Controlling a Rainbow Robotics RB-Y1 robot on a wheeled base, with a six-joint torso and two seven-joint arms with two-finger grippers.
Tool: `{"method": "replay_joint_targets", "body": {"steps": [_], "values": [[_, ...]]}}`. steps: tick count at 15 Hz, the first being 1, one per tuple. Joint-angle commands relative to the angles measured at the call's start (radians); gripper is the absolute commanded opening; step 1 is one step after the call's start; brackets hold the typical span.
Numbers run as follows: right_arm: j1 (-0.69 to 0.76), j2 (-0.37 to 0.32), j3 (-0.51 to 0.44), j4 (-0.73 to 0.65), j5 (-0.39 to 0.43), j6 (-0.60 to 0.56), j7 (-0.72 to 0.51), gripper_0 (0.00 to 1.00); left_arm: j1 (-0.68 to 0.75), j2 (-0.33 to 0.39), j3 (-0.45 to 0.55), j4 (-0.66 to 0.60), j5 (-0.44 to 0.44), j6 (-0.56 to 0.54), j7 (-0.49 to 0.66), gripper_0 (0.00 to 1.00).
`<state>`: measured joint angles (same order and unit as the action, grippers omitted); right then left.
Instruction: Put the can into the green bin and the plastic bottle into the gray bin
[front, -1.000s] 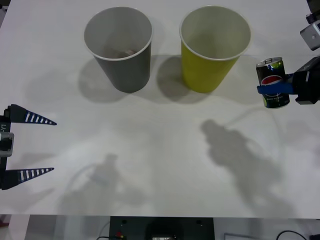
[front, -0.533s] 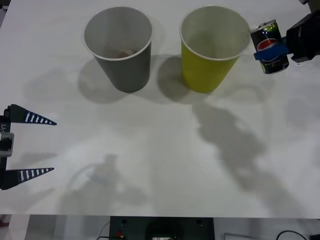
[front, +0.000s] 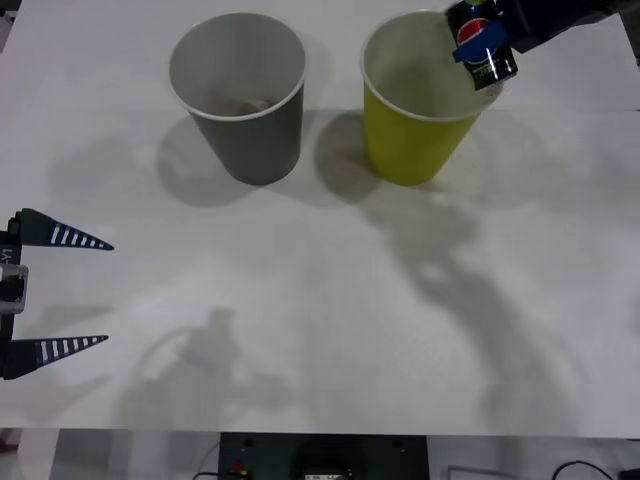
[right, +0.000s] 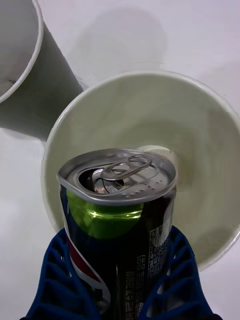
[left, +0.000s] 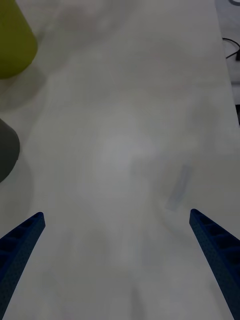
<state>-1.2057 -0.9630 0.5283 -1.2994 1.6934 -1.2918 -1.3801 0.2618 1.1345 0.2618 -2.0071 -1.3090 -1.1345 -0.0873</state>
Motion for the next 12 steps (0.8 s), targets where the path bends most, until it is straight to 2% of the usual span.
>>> {"method": "replay_joint_targets", "body": {"steps": [1, 3, 5, 6, 7, 9, 10, 12], "values": [[-0.054, 0.073, 0.018, 0.071, 0.083, 0.000, 0.003, 0.00, 0.000, 0.000, 0.000, 0.000, 0.000, 0.000, 0.000, 1.00], [-0.069, 0.116, 0.018, 0.098, 0.135, 0.000, 0.003, 0.00, 0.000, 0.000, 0.000, 0.000, 0.000, 0.000, 0.000, 1.00], [-0.075, 0.127, 0.018, 0.109, 0.146, 0.000, 0.006, 0.00, 0.000, 0.000, 0.000, 0.000, 0.000, 0.000, 0.000, 1.00], [-0.077, 0.127, 0.018, 0.109, 0.147, 0.000, 0.027, 0.11, 0.000, 0.000, 0.000, 0.000, 0.000, 0.000, 0.000, 1.00], [-0.077, 0.127, 0.018, 0.109, 0.147, 0.000, 0.047, 0.29, 0.000, 0.000, 0.000, 0.000, 0.000, 0.000, 0.000, 1.00], [-0.077, 0.125, 0.018, 0.109, 0.147, 0.000, 0.095, 0.96, 0.000, 0.000, 0.000, 0.000, 0.000, 0.000, 0.000, 1.00], [-0.077, 0.125, 0.018, 0.109, 0.147, 0.000, 0.107, 1.00, 0.000, 0.000, 0.000, 0.000, 0.000, 0.000, 0.000, 1.00], [-0.077, 0.118, 0.016, 0.109, 0.127, 0.000, 0.124, 1.00, 0.000, 0.000, 0.000, 0.000, 0.000, 0.000, 0.000, 1.00]]}}
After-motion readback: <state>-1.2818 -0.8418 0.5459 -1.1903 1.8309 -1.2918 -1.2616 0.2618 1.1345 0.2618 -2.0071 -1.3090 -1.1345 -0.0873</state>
